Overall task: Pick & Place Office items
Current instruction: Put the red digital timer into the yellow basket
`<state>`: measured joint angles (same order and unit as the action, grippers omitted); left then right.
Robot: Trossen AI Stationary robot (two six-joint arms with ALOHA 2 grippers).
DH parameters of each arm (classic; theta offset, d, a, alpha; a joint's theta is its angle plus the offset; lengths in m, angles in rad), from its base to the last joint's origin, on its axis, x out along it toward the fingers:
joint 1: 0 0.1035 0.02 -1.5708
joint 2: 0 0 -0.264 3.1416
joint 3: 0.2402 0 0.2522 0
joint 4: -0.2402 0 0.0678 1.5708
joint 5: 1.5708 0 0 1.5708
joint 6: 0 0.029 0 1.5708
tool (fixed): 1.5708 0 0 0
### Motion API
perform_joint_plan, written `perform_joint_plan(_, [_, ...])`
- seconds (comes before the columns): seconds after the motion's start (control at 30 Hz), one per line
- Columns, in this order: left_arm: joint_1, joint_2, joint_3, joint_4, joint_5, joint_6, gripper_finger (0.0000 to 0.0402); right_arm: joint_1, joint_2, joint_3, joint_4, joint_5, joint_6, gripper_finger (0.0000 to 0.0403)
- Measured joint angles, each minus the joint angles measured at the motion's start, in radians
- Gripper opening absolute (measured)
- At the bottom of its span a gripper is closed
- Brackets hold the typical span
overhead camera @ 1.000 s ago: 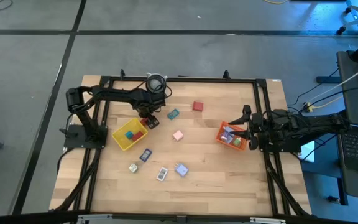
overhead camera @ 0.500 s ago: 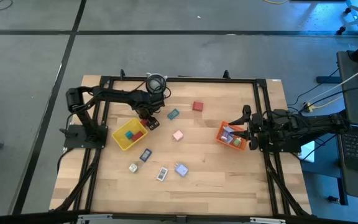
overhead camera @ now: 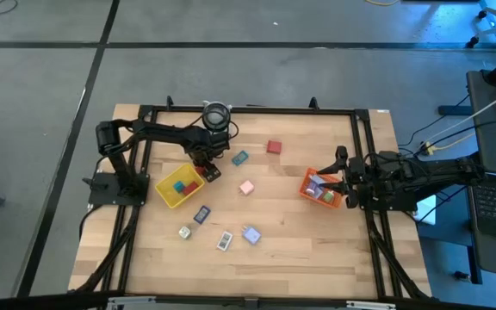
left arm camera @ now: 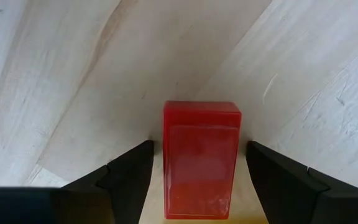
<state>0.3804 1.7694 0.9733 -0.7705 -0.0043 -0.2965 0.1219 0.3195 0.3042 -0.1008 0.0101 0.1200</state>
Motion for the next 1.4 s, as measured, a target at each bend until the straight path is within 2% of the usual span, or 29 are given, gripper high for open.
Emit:
perform_joint_plan(0.37, [-0.001, -0.03, -0.004, 0.008, 0.001, 0.005, 0.0154, 0.0, 0.0, 0.0, 0.002, 0.0, 0.0, 0.0187])
perform_joint_plan(0.8, [-0.002, -0.069, 0.003, -0.003, 0.006, -0.021, 0.0153, 0.0, 0.0, 0.0, 0.002, 0.0, -0.001, 0.0187])
perform_joint_plan(1.17, [-0.027, -0.077, 0.135, -0.012, 0.025, 0.015, 0.0153, 0.0, 0.0, 0.0, 0.002, 0.0, -0.001, 0.0187])
perform_joint_plan(1.27, [-0.035, -0.126, 0.149, 0.023, 0.016, 0.026, 0.0153, 0.0, 0.0, 0.0, 0.002, 0.0, -0.001, 0.0187])
perform_joint_plan(1.4, [-0.038, -0.26, 0.146, 0.081, -0.026, 0.022, 0.0153, 0.0, 0.0, 0.0, 0.003, 0.0, 0.0, 0.0187])
